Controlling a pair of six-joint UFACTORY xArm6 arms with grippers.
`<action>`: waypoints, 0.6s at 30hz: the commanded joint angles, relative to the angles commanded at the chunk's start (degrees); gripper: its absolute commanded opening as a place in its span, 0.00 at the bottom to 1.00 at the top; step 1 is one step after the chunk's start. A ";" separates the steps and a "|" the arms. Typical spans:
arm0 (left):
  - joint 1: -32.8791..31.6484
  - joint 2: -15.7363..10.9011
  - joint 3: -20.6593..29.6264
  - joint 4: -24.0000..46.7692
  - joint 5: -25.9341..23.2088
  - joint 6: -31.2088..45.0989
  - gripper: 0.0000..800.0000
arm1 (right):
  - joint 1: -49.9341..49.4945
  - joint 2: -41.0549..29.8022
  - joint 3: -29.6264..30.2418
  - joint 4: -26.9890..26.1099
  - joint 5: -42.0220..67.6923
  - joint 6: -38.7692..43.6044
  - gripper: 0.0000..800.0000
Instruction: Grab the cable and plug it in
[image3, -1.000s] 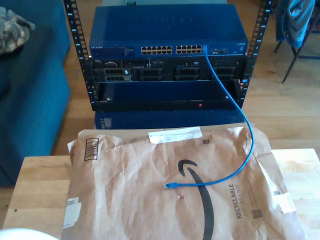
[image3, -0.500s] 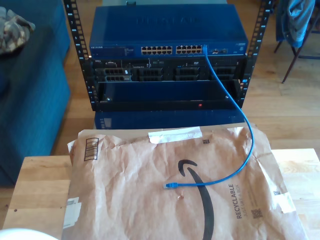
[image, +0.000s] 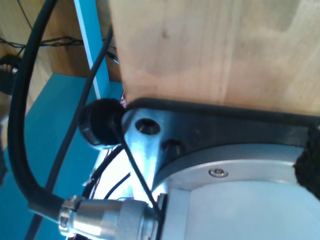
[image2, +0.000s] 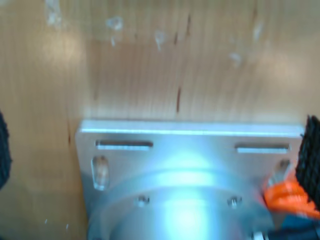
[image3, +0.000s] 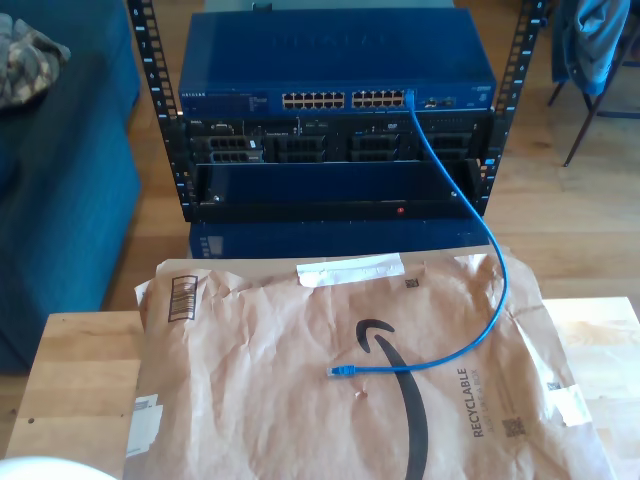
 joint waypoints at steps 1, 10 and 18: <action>0.00 0.00 0.00 0.00 0.00 0.00 1.00 | 0.00 0.00 0.26 0.00 -0.70 0.00 1.00; 0.00 0.00 0.00 0.00 0.00 0.00 1.00 | 0.00 0.18 1.05 -0.18 -2.02 -0.26 1.00; 0.00 0.00 0.00 0.00 0.00 0.00 1.00 | 0.00 0.09 1.58 -0.26 -3.16 -0.26 1.00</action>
